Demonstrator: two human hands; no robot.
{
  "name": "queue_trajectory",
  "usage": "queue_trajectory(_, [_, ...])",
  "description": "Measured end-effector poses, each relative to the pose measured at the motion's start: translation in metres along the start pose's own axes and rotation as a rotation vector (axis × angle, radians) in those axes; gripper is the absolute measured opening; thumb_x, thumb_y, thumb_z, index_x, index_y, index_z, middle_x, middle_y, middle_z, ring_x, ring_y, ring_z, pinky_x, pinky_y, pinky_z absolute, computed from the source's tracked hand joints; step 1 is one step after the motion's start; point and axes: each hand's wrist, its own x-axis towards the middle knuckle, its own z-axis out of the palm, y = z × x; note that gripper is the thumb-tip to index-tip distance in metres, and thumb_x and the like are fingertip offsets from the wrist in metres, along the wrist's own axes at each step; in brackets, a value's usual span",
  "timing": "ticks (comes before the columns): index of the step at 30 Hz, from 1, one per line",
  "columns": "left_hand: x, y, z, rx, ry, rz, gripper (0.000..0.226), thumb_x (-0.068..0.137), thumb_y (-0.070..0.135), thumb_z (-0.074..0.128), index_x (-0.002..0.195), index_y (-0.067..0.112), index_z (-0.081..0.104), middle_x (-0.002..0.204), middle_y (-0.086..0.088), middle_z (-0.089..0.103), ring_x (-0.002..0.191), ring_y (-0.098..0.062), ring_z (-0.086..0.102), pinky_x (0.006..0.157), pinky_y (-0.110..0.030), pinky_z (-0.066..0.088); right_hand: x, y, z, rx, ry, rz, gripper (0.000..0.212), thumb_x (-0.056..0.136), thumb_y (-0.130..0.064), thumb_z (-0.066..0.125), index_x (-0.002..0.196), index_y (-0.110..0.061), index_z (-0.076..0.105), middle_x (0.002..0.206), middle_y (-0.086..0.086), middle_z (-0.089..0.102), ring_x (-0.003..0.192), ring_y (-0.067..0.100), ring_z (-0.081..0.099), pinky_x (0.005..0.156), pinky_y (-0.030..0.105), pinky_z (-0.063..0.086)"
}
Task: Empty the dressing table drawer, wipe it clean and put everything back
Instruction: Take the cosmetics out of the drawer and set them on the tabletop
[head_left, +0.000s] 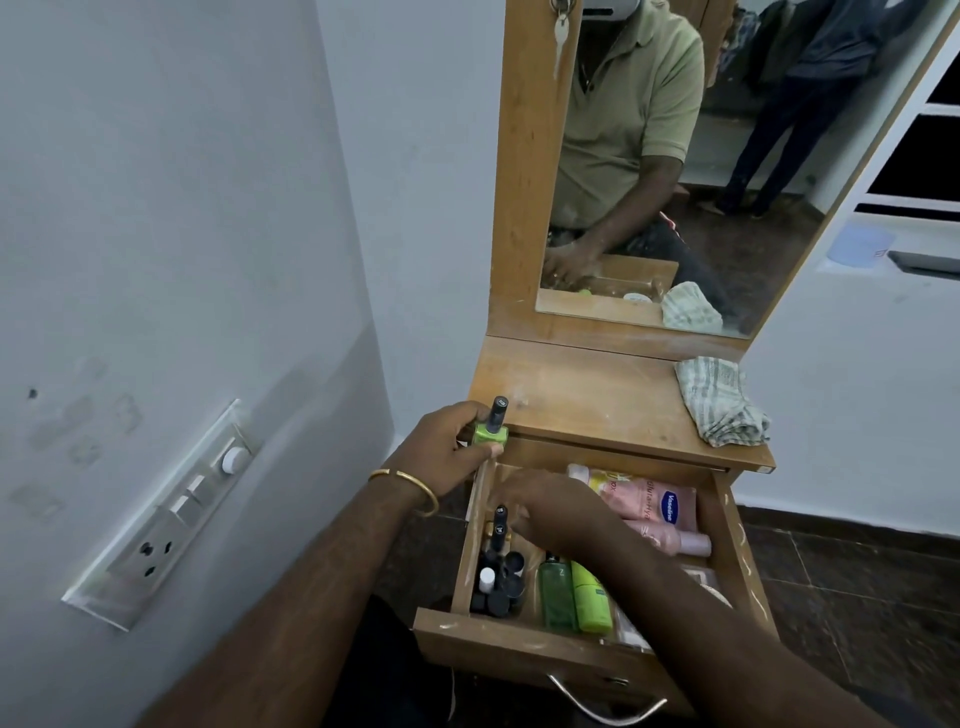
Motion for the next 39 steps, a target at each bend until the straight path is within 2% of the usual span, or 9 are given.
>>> queue_trajectory(4, [0.001, -0.001, 0.001, -0.003, 0.003, -0.003, 0.023, 0.084, 0.022, 0.074, 0.106, 0.023, 0.065, 0.096, 0.005, 0.069, 0.086, -0.015, 0.065, 0.083, -0.037, 0.053, -0.001, 0.01, 0.007, 0.064, -0.029, 0.09, 0.028, 0.088, -0.02, 0.063, 0.116, -0.026, 0.063, 0.119, -0.003, 0.066, 0.107, 0.017, 0.061, 0.087, 0.034, 0.051])
queue_trajectory(6, [0.001, 0.0, 0.002, -0.01, 0.002, -0.016, 0.024, 0.084, 0.022, 0.073, 0.107, 0.023, 0.065, 0.097, 0.005, 0.069, 0.088, -0.016, 0.065, 0.084, -0.039, 0.054, -0.005, 0.017, 0.006, 0.205, -0.009, 0.153, 0.021, 0.086, -0.021, 0.069, 0.107, -0.026, 0.066, 0.106, -0.005, 0.068, 0.096, 0.012, 0.063, 0.082, 0.034, 0.054])
queue_trajectory(10, [0.002, 0.003, 0.004, -0.007, 0.01, -0.013, 0.025, 0.084, 0.022, 0.074, 0.108, 0.022, 0.066, 0.1, 0.004, 0.068, 0.09, -0.016, 0.065, 0.085, -0.038, 0.054, -0.022, 0.032, -0.002, 0.573, 0.087, 0.24, 0.016, 0.081, -0.011, 0.076, 0.088, -0.023, 0.068, 0.085, -0.004, 0.068, 0.073, -0.001, 0.06, 0.067, 0.019, 0.05])
queue_trajectory(16, [0.006, 0.008, 0.011, 0.026, 0.052, 0.043, 0.024, 0.082, 0.018, 0.076, 0.102, 0.023, 0.065, 0.099, 0.001, 0.056, 0.089, -0.014, 0.057, 0.078, -0.015, 0.043, -0.036, 0.039, -0.035, 0.992, 0.392, 0.305, 0.02, 0.09, -0.005, 0.065, 0.106, -0.017, 0.068, 0.095, 0.005, 0.073, 0.086, 0.016, 0.071, 0.069, 0.024, 0.055])
queue_trajectory(21, [0.024, 0.019, 0.011, 0.033, 0.08, 0.015, 0.03, 0.082, 0.02, 0.077, 0.11, 0.016, 0.068, 0.103, -0.001, 0.058, 0.093, -0.016, 0.057, 0.083, -0.023, 0.046, -0.012, 0.04, -0.069, 0.768, 0.617, 0.223, 0.026, 0.094, -0.004, 0.059, 0.114, -0.02, 0.064, 0.097, -0.008, 0.069, 0.082, -0.004, 0.063, 0.071, 0.012, 0.049])
queue_trajectory(24, [0.044, 0.025, 0.009, 0.072, 0.104, -0.006, 0.029, 0.08, 0.021, 0.078, 0.107, 0.015, 0.07, 0.1, -0.003, 0.06, 0.091, -0.018, 0.057, 0.083, -0.028, 0.046, 0.008, 0.042, -0.078, 0.647, 0.645, 0.205, 0.03, 0.095, -0.002, 0.054, 0.119, -0.02, 0.059, 0.105, -0.003, 0.065, 0.084, -0.009, 0.06, 0.071, 0.006, 0.045])
queue_trajectory(29, [0.072, 0.024, 0.008, 0.187, 0.079, -0.091, 0.032, 0.078, 0.025, 0.079, 0.106, 0.012, 0.07, 0.097, -0.004, 0.062, 0.089, -0.021, 0.057, 0.081, -0.033, 0.047, 0.028, 0.045, -0.08, 0.552, 0.616, 0.234, 0.033, 0.096, -0.006, 0.052, 0.125, -0.022, 0.056, 0.114, 0.0, 0.062, 0.091, 0.003, 0.063, 0.084, 0.034, 0.055])
queue_trajectory(33, [0.085, 0.022, 0.01, 0.227, 0.042, -0.115, 0.03, 0.079, 0.027, 0.078, 0.104, 0.014, 0.069, 0.095, 0.0, 0.06, 0.087, -0.018, 0.054, 0.073, -0.026, 0.04, 0.037, 0.05, -0.076, 0.512, 0.604, 0.247, 0.032, 0.095, -0.011, 0.055, 0.125, -0.025, 0.055, 0.115, -0.002, 0.062, 0.094, 0.01, 0.063, 0.083, 0.04, 0.055])
queue_trajectory(39, [0.091, 0.016, 0.016, 0.225, 0.023, -0.144, 0.025, 0.078, 0.029, 0.079, 0.094, 0.014, 0.068, 0.09, -0.001, 0.06, 0.084, -0.021, 0.056, 0.074, -0.032, 0.046, 0.043, 0.058, -0.068, 0.514, 0.59, 0.231, 0.032, 0.095, -0.013, 0.057, 0.125, -0.024, 0.055, 0.118, 0.0, 0.063, 0.095, 0.014, 0.063, 0.083, 0.037, 0.054])
